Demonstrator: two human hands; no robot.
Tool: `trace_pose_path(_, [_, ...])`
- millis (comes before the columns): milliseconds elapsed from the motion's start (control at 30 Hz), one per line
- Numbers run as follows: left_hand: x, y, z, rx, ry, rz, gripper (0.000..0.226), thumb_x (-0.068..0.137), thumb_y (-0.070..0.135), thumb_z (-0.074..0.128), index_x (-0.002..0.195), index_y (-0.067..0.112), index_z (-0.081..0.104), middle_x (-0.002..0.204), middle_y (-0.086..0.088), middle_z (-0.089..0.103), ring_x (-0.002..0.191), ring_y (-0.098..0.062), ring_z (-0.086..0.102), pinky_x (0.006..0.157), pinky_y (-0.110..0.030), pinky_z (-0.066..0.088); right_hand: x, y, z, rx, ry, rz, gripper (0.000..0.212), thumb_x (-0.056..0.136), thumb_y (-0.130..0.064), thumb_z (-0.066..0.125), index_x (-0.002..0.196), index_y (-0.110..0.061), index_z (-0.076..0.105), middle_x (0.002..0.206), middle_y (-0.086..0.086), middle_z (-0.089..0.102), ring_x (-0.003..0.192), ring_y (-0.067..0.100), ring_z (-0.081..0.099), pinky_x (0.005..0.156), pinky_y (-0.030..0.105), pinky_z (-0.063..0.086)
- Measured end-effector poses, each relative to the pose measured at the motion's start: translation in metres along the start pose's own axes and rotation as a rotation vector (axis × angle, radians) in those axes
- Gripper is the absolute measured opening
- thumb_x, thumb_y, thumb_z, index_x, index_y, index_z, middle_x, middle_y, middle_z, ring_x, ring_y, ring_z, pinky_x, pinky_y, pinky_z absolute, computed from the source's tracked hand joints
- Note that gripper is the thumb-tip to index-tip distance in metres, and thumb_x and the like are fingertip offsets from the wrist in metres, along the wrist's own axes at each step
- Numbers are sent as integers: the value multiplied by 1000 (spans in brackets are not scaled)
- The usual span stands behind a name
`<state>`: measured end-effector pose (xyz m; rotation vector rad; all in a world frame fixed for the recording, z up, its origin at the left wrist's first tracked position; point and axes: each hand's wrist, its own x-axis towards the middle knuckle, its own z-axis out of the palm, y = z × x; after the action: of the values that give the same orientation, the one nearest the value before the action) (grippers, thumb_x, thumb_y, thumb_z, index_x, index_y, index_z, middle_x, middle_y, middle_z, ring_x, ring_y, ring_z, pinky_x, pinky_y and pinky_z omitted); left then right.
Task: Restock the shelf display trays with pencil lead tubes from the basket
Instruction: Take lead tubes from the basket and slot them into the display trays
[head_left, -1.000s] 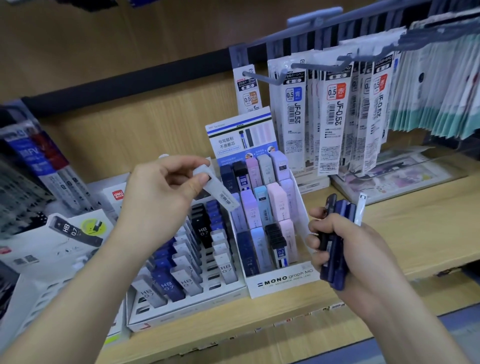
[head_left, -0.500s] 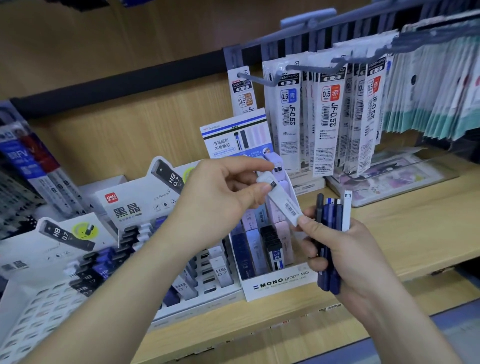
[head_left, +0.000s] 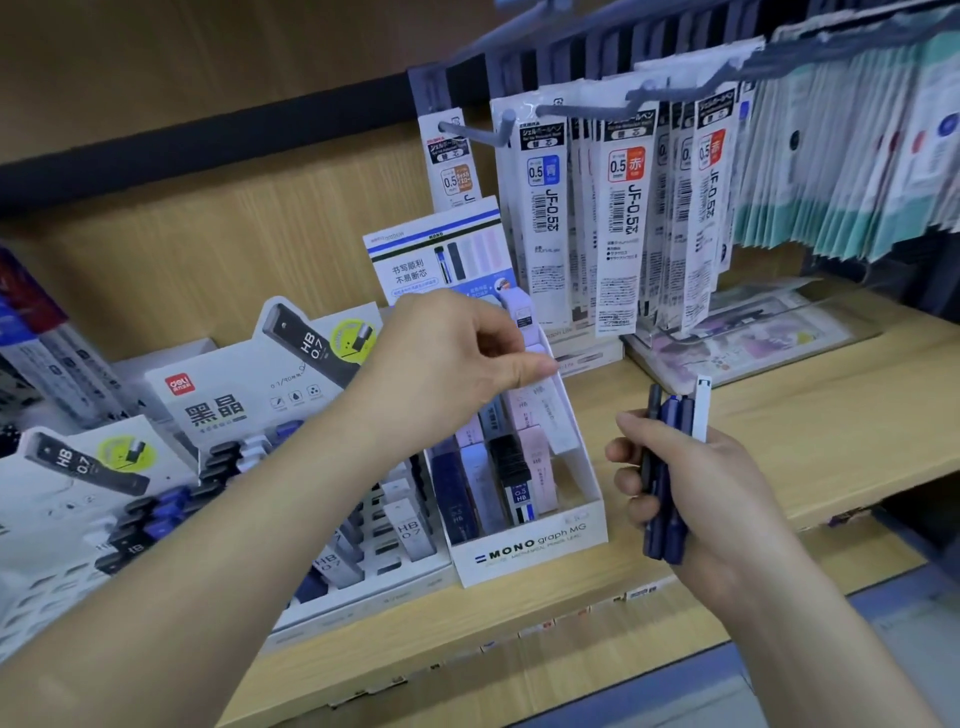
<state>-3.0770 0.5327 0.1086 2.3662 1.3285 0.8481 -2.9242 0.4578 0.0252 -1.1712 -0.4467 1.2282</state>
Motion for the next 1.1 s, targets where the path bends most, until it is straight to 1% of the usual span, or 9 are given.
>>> trace_pose_path(200, [-4, 4, 22, 79, 27, 52, 20, 76, 39, 77, 79, 20, 72, 67, 8, 64, 64, -5, 56, 69, -24, 50, 1, 1, -1, 26, 5, -6, 4, 92, -9, 63, 89, -11, 60, 63, 3, 59, 48, 12, 46, 37, 19, 33])
trace_pose_path(333, [-12, 2, 33, 146, 44, 110, 24, 81, 38, 72, 90, 16, 70, 69, 7, 62, 65, -8, 54, 71, -27, 48, 2, 2, 0, 37, -4, 1, 2, 91, -9, 63, 91, -10, 61, 68, 4, 58, 50, 13, 47, 37, 19, 34])
trace_pose_path(433, [-19, 3, 44, 293, -5, 160, 29, 88, 43, 62, 96, 16, 66, 83, 1, 65, 82, -17, 59, 77, -32, 46, 1, 2, 2, 71, -28, 13, 10, 90, -3, 58, 97, -8, 64, 72, 5, 55, 51, 13, 47, 37, 19, 34])
trace_pose_path(567, [-17, 8, 53, 490, -88, 143, 26, 96, 41, 52, 105, 17, 60, 97, -1, 65, 95, -24, 58, 80, -35, 46, -2, 1, 4, 72, -50, 16, 22, 85, 4, 52, 97, -8, 66, 60, 1, 52, 50, 12, 46, 36, 19, 32])
trace_pose_path(700, [-15, 16, 47, 377, -57, 138, 14, 93, 29, 59, 100, 19, 64, 92, 1, 67, 93, -20, 58, 79, -31, 47, -3, 0, 2, 78, -52, 23, 22, 85, 4, 51, 98, -8, 65, 58, 1, 50, 49, 12, 46, 36, 19, 32])
trace_pose_path(800, [-5, 19, 19, 96, 142, 27, 10, 85, 32, 70, 91, 23, 70, 80, 10, 68, 78, -10, 62, 77, -27, 50, -3, -2, 0, 115, -54, 31, 21, 86, 5, 51, 97, -8, 64, 64, 2, 50, 49, 11, 45, 34, 18, 31])
trace_pose_path(867, [9, 11, -4, -90, 310, -38, 6, 80, 28, 76, 80, 27, 70, 71, 11, 68, 69, -8, 64, 73, -29, 55, -4, -2, -1, 134, -58, 35, 21, 86, 4, 51, 97, -8, 64, 65, 2, 49, 49, 12, 44, 34, 18, 31])
trace_pose_path(967, [28, -5, -24, -94, 410, -68, 14, 78, 27, 78, 73, 32, 66, 71, 8, 68, 69, -14, 66, 74, -38, 57, -4, -2, -1, 173, -72, 45, 20, 87, 3, 51, 97, -8, 63, 65, 2, 50, 50, 12, 45, 34, 19, 31])
trace_pose_path(1100, [38, -18, -16, -42, 352, -87, 10, 78, 25, 78, 76, 23, 69, 71, 4, 68, 69, -18, 66, 72, -40, 57, -5, -1, 3, 226, -123, 59, 22, 86, 3, 51, 99, -7, 65, 62, 3, 51, 53, 12, 44, 35, 18, 32])
